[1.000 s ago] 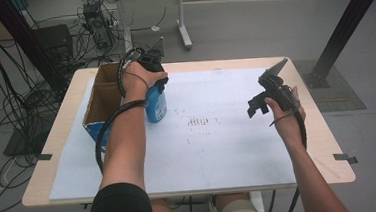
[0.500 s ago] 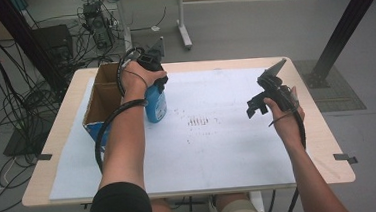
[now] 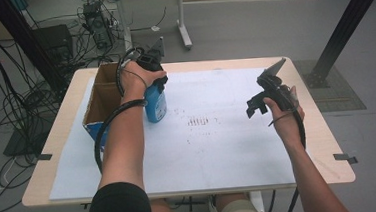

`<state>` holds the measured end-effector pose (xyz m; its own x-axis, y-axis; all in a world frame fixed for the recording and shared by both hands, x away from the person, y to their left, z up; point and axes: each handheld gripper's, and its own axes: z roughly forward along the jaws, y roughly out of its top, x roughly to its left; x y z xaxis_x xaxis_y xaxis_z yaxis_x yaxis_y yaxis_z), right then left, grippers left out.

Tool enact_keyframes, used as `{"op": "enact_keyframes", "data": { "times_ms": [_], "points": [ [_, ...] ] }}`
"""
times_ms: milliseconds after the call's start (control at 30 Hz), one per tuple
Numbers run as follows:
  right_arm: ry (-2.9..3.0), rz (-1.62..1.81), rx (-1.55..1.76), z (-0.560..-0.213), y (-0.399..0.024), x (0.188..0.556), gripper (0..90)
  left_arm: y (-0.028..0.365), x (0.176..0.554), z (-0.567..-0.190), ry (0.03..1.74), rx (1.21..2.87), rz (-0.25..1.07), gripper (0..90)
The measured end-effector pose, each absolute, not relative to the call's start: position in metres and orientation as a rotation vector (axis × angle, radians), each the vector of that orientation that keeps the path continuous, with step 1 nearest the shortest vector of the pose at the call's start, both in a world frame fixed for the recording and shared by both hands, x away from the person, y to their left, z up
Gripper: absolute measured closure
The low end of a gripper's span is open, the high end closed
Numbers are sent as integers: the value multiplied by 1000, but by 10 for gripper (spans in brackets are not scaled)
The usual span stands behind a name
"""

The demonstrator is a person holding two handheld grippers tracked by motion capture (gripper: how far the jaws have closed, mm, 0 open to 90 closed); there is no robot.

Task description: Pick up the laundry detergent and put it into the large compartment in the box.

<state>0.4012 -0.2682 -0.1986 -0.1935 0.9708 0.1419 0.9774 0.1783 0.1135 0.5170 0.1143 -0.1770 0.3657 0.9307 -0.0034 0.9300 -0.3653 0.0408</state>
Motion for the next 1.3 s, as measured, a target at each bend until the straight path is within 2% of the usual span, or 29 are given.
{"op": "enact_keyframes", "data": {
  "times_ms": [1300],
  "points": [
    [-2394, -272, -1970, -200, -264, 403, 64, 114, 518, -177, 1748, 2573, 27, 374]
  ]
}}
